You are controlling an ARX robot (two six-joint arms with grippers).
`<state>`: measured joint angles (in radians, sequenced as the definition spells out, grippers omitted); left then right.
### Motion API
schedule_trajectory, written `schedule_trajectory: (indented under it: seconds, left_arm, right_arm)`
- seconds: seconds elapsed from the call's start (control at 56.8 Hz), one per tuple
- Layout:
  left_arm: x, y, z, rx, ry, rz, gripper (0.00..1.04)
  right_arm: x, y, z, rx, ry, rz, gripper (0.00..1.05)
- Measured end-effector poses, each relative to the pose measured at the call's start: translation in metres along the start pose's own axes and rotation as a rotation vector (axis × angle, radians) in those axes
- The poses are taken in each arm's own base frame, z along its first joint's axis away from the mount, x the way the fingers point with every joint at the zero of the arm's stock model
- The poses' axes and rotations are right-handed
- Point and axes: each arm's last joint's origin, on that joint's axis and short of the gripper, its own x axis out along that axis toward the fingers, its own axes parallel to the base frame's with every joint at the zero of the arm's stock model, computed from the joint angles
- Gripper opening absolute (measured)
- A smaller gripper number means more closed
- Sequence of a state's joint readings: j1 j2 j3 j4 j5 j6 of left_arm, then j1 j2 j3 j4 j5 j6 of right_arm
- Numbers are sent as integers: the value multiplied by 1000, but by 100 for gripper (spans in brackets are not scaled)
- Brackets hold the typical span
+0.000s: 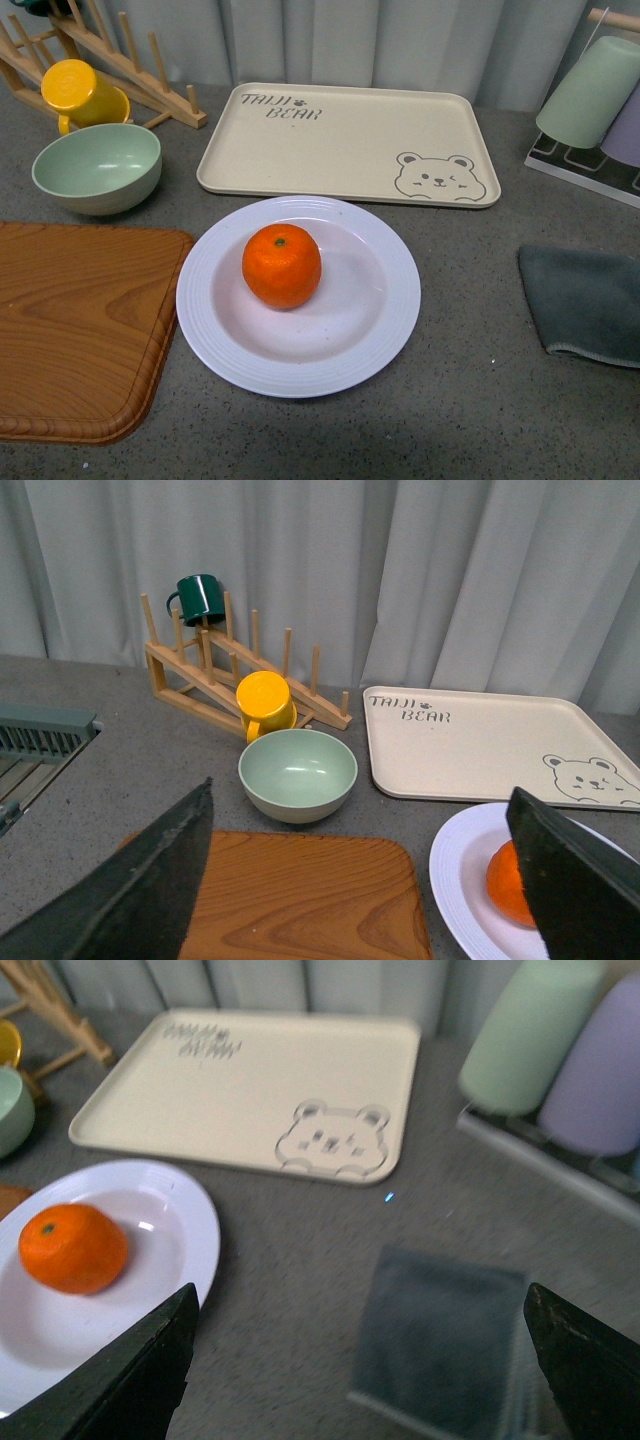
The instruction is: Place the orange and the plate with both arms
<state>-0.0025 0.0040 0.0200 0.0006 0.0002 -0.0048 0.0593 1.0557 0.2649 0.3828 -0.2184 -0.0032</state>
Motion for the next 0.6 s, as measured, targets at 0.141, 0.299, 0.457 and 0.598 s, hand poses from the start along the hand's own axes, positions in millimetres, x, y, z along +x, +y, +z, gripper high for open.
schedule_trajectory:
  seconds: [0.141, 0.299, 0.457, 0.598]
  left_arm:
    - [0, 0, 0, 0, 0, 0, 98]
    - [0, 0, 0, 1, 0, 0, 98]
    - [0, 0, 0, 1, 0, 1, 98]
    - [0, 0, 0, 1, 0, 0, 98]
  right_arm:
    - [49, 2, -15, 201, 235, 133, 95]
    - [99, 13, -30, 485, 447, 301, 95]
    - [134, 22, -45, 678, 576, 375, 95]
    - [157, 26, -52, 788, 640, 389, 95]
